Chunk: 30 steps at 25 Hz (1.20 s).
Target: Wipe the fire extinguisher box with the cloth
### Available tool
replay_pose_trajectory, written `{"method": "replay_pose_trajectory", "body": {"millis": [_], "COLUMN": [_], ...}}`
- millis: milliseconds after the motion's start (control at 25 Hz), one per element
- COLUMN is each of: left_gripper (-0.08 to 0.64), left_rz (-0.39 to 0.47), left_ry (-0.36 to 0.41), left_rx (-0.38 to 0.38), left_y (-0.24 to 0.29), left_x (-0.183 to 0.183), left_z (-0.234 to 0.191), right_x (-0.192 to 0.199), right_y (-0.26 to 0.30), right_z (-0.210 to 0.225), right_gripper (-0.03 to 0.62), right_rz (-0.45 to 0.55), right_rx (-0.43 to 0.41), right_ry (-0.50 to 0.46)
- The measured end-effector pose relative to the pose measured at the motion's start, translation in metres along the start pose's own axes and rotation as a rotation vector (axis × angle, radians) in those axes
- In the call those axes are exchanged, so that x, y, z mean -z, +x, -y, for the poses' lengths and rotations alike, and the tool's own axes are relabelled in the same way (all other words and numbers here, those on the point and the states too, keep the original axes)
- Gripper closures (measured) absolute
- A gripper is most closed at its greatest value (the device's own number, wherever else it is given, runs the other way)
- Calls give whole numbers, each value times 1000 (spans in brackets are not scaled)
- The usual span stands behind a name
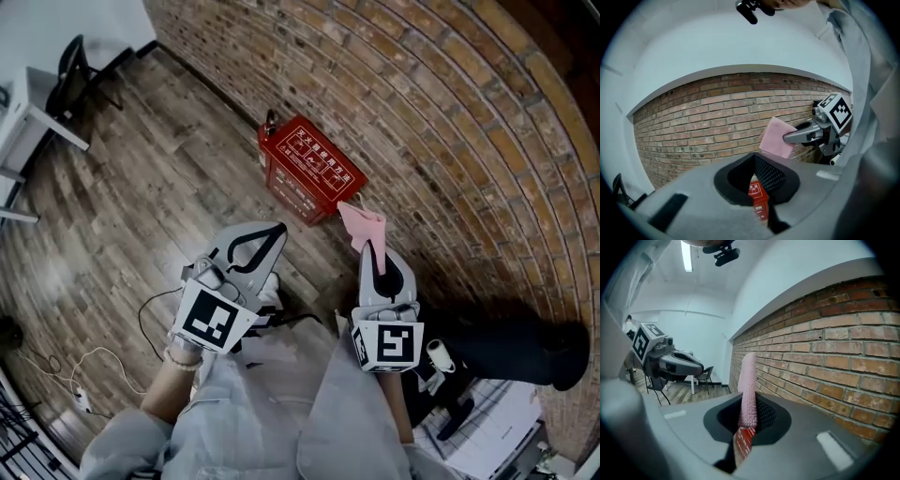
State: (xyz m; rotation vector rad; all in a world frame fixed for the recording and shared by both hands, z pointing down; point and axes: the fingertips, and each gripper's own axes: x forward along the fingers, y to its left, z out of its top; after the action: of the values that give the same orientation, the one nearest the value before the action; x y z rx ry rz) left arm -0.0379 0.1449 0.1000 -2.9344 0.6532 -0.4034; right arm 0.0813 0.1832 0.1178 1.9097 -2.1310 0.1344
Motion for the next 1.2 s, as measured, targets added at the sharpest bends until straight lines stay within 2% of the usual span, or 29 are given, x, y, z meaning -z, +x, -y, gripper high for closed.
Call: {"method": "replay_pose_trajectory", "body": {"millis": [400,920,1200], "left_gripper": [563,563,563], "left_rz": [1,-62,-94], "left_ry": [-34,-60,-73], "left_rx": [21,-101,-154], "left_y": [30,43,44], "left_x": [16,30,47], "left_z": [-45,-71,-85], "right_x": [7,34,56], "right_y": [49,93,127], "right_z": [6,14,16], "right_gripper": [575,575,575], "right_rz": [-78,-126,-169], "right_rx": [0,-137,-202], "right_ry": [-5,-19,34]}}
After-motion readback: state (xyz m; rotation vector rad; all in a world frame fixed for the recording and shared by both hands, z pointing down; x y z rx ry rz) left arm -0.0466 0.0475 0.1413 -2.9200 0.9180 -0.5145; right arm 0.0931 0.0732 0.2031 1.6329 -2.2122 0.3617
